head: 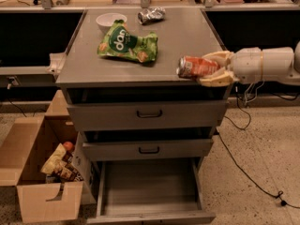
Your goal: Pick coke can from bottom drawer and place on counter
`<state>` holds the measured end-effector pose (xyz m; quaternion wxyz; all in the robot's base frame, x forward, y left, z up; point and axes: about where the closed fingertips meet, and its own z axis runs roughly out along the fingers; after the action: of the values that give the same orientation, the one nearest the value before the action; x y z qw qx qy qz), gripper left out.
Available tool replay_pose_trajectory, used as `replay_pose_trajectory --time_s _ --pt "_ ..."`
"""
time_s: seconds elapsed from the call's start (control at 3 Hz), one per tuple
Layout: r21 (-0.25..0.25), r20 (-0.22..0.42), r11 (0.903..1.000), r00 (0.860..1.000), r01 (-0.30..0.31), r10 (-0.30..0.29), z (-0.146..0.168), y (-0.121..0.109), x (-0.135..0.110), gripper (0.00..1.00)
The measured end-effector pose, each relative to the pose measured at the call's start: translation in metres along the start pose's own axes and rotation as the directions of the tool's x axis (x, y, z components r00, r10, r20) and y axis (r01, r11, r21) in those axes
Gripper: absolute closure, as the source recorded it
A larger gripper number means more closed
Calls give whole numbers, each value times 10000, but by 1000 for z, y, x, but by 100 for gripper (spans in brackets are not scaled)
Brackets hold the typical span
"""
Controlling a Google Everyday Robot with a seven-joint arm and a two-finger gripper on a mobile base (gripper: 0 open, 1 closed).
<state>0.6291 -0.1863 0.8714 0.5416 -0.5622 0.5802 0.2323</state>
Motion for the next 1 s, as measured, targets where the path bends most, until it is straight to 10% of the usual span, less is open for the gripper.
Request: replay_pose_trajectory --time_s 1.0 --pt "871 -1288 9700 9629 -2272 2371 42 -110 27 100"
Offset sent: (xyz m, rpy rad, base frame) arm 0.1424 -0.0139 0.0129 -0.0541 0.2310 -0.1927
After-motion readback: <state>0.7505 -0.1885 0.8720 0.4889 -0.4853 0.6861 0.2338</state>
